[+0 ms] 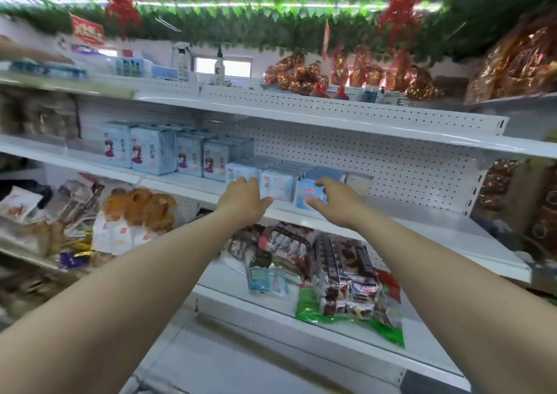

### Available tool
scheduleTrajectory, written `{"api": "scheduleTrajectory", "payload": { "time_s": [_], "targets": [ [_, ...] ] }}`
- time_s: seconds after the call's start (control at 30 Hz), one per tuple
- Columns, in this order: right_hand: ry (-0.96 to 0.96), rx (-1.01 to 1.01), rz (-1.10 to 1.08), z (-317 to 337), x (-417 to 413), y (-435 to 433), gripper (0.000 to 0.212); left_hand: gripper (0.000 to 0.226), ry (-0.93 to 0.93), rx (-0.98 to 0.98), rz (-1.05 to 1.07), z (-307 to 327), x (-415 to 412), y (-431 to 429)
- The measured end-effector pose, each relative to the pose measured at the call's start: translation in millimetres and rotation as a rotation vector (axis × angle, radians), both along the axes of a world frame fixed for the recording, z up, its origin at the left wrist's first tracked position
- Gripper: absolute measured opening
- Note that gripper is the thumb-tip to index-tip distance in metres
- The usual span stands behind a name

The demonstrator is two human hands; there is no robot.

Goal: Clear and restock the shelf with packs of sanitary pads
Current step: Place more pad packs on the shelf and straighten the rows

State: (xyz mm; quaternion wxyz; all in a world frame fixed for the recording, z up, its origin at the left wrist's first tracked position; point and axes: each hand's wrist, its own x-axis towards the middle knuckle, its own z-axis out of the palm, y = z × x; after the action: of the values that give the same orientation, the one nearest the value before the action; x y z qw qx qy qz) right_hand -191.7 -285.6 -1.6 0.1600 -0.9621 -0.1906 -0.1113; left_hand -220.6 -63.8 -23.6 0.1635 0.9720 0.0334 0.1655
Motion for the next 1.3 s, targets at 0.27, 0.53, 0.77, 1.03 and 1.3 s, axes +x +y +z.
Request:
{"api": "scheduleTrajectory", "payload": {
  "time_s": [0.27, 0.53, 0.77, 1.03, 1.3],
  "targets": [
    [0.035, 0.001, 0.08, -17.4, -23.2, 70.6, 0.064, 0.065, 0.002, -0.069, 0.161, -17.8, -48.4, 72.6],
    [0.069, 0.008, 0.103, -38.6, -18.7, 166.0, 0.06, 0.059, 0.03, -0.132, 0.2, -42.9, -51.9, 177.4],
    [0.137, 0.043, 0.082, -65.8, -8.5, 260.2, 0.061, 0.061, 0.039, -0.165, 0.191, -55.0, -48.4, 272.1],
    [0.172, 0.032, 0.036, -109.3, 10.1, 343.9, 0.056, 0.059, 0.158, -0.104, 0.158, -94.5, -23.4, 360.3],
    [0.304, -0.039, 0.016, -170.7, 50.8, 400.2, 0.056, 0.066, 0.287, -0.135, 0.147, -162.9, 24.1, 419.0]
  ]
}}
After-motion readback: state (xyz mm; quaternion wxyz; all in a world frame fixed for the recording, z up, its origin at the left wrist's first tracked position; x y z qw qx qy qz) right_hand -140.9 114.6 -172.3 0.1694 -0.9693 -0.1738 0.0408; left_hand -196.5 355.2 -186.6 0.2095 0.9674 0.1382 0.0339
